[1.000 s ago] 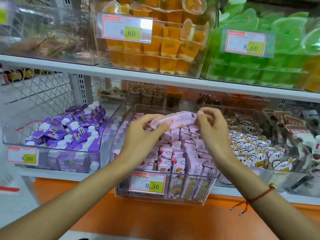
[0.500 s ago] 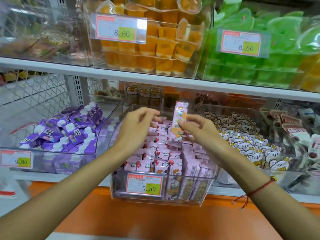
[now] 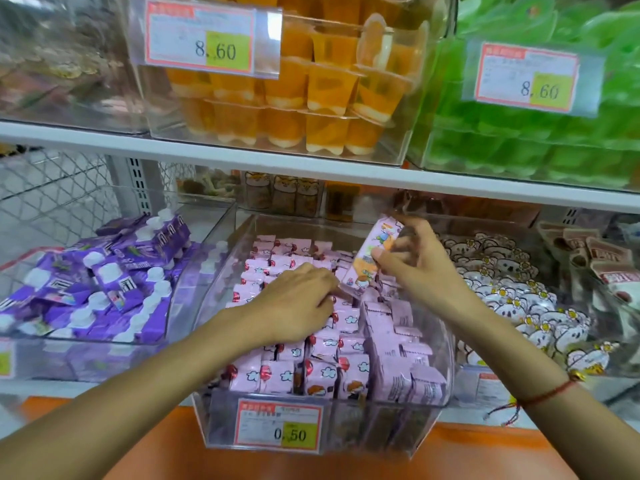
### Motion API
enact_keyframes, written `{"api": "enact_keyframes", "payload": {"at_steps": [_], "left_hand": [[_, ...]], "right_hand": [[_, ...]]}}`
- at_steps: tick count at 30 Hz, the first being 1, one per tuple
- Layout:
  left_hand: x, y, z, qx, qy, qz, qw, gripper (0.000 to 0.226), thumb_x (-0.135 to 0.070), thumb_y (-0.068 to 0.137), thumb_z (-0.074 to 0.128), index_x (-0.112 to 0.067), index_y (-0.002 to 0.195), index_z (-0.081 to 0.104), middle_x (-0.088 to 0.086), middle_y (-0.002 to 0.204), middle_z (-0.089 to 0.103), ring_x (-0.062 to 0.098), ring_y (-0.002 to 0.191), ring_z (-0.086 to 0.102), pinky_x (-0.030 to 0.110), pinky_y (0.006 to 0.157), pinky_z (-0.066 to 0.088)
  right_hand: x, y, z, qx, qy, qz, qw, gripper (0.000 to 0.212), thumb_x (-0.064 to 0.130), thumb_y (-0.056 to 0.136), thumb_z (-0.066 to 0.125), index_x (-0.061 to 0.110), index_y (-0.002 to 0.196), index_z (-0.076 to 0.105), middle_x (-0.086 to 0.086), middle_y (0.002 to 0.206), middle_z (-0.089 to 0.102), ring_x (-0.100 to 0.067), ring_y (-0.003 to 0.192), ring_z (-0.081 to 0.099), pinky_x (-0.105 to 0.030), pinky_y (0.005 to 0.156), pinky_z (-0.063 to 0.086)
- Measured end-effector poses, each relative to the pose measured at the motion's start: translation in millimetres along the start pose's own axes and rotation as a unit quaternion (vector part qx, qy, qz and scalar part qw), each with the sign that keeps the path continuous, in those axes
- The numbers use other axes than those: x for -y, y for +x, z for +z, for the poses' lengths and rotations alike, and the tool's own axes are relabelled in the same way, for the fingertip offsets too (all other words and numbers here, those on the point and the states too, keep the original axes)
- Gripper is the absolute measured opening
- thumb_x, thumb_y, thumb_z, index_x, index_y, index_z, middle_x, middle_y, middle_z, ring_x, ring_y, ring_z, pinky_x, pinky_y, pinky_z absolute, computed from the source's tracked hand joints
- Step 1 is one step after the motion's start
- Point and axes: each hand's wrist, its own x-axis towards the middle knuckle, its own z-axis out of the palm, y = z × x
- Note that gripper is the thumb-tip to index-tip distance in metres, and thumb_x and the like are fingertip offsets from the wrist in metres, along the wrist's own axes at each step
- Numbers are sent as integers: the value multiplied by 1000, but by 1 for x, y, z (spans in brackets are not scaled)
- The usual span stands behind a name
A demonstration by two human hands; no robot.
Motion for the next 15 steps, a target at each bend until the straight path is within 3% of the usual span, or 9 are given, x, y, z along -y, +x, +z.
{"api": "enact_keyframes", "payload": {"at_steps": [4, 7, 9, 12, 15], "left_hand": [[6, -4, -1, 10, -30, 11, 999, 33, -19, 97, 39, -27, 124, 57, -7, 120, 54, 12, 121, 35, 31, 98, 33], [5, -11, 2, -21, -1, 37, 999, 36, -22, 98, 38, -31, 128, 55, -11, 129, 48, 9, 123, 31, 29, 103, 28], [3, -16, 5, -37, -7, 33, 999, 36, -24, 98, 36, -34, 127, 55, -14, 125, 49, 7, 119, 33, 26, 98, 29], [-2, -21, 7, -44, -30, 27, 998, 35, -24, 98, 36, -36, 123, 56, -16, 119, 51, 6, 113, 36, 25, 93, 31], [-2, -24, 4, -61, -46, 19, 997, 33, -22, 97, 39, -36, 120, 58, -15, 111, 54, 8, 107, 39, 28, 90, 36]], "right_hand": [[-2, 7, -5, -34, -37, -3, 999, 39, 15, 86, 66, 13, 114, 39, -5, 86, 59, -19, 79, 65, -36, 69, 53], [0, 12, -5, -65, -76, -23, 995, 37, 12, 84, 67, 15, 108, 39, 5, 71, 58, 3, 61, 62, -20, 57, 48], [2, 11, -1, -26, -145, -30, 989, 35, 14, 85, 67, 14, 107, 39, 6, 70, 56, 4, 58, 59, -15, 49, 46], [6, 8, 9, 84, -235, -30, 968, 36, 17, 87, 65, 21, 111, 39, 2, 75, 55, -16, 74, 61, -33, 70, 50], [10, 7, 15, 92, -254, -49, 962, 34, 16, 86, 67, 23, 105, 40, -5, 83, 61, -23, 78, 61, -38, 70, 51]]}}
